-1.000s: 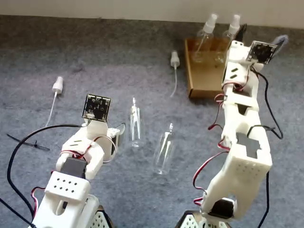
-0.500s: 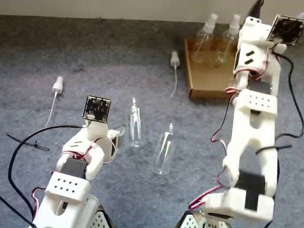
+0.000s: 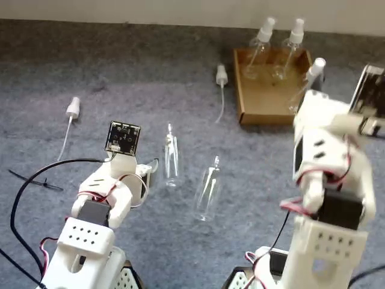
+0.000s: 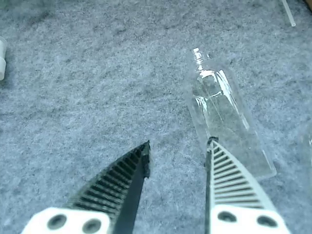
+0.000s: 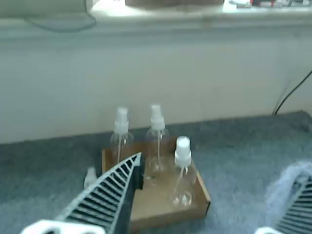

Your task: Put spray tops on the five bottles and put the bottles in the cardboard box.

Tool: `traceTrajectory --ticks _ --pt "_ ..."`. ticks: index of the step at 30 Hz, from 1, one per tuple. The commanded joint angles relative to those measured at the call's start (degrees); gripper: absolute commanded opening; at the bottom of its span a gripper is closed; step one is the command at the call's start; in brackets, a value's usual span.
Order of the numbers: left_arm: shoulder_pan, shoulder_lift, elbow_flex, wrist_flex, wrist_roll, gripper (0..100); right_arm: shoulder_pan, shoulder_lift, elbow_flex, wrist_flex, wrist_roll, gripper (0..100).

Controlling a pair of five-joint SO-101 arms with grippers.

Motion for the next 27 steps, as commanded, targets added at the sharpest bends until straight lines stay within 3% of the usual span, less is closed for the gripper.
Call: traceTrajectory --ticks 1,10,15,27 --pt "1.0 -0.6 -0.3 -1.1 -0.5 18 0.0 -13.1 14.6 3.8 0.4 41.1" --pt "1.2 -0.6 0.5 -1.1 -0.4 18 -0.2 -48.7 51.4 4.6 0.4 41.1" --pt "1.0 -0.6 0.6 -1.1 -0.4 18 -0.2 -43.3 60.4 6.3 0.4 41.1" --pt "1.0 -0.6 0.7 -1.1 -0.6 18 -0.5 -46.9 74.9 10.8 0.8 41.1"
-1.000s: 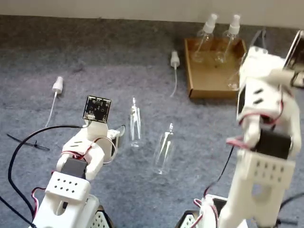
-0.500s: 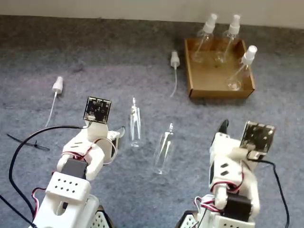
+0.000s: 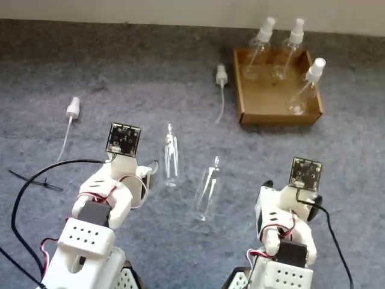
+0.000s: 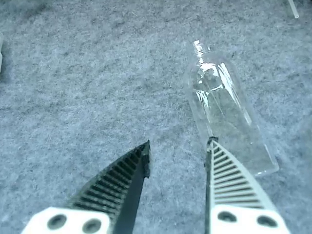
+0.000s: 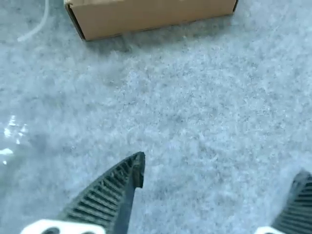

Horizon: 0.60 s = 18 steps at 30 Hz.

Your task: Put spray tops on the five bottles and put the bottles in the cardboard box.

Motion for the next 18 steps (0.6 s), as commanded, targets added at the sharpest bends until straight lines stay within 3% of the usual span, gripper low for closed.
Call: traceTrajectory --ticks 1,9,18 --pt "1.0 -0.6 -0.3 -1.1 -0.6 18 -0.5 -0.8 9.6 2.1 0.7 41.1" --pt "1.0 -0.6 -0.2 -1.1 -0.6 18 -0.2 -0.8 9.4 14.1 0.7 41.1" --pt "1.1 -0.6 -0.3 -1.1 -0.6 18 -0.2 -0.9 9.3 14.3 0.7 41.1"
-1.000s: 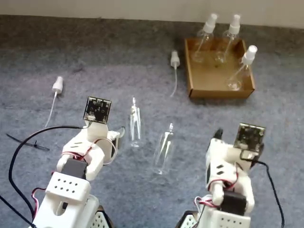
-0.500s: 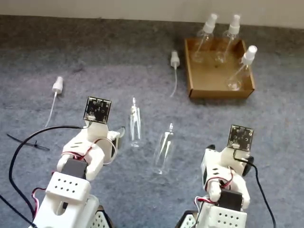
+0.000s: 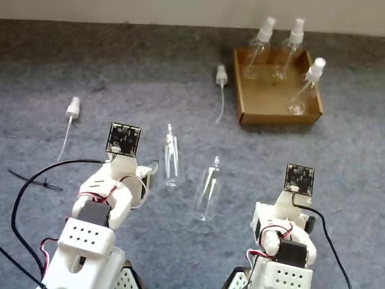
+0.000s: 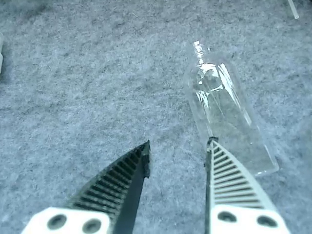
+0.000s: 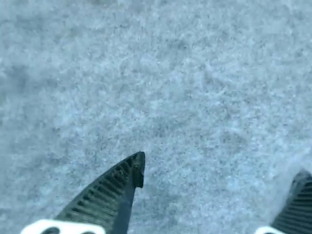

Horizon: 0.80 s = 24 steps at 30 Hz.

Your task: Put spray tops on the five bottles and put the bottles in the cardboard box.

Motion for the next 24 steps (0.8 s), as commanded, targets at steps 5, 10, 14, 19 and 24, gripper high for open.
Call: traceTrajectory --ticks 5,10,14,19,24 --pt "1.3 -0.6 0.7 -1.5 -0.6 18 -0.1 -0.8 9.3 0.4 0.6 41.1" --pt "1.0 -0.6 2.9 -6.2 -0.6 18 -0.1 -0.8 9.3 0.4 0.6 41.1" --pt "1.0 -0.6 3.0 -6.5 -0.6 18 -0.1 -0.8 9.3 0.4 0.6 41.1" --pt "0.9 -0.6 3.0 -6.5 -0.6 18 -0.1 -0.8 9.3 0.4 0.6 41.1" --pt "0.9 -0.6 3.0 -6.5 -0.6 18 -0.1 -0.8 9.3 0.4 0.6 41.1"
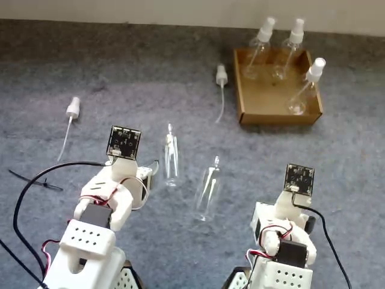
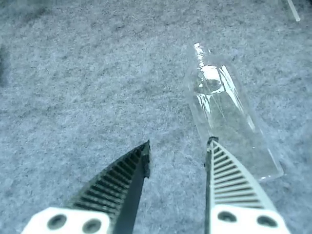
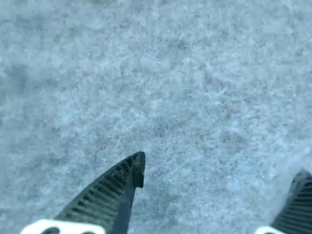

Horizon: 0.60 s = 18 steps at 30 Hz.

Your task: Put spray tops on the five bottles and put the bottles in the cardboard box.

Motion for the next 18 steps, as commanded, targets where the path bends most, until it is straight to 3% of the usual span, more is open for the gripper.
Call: traceTrajectory --ticks 1,18 --pt "0.9 -0.6 -0.5 -1.1 -0.6 18 -0.1 -0.8 9.3 0.4 0.6 41.1" --pt "1.0 -0.6 -0.9 -1.1 -0.6 18 -0.1 -0.8 9.3 0.4 0.6 41.1"
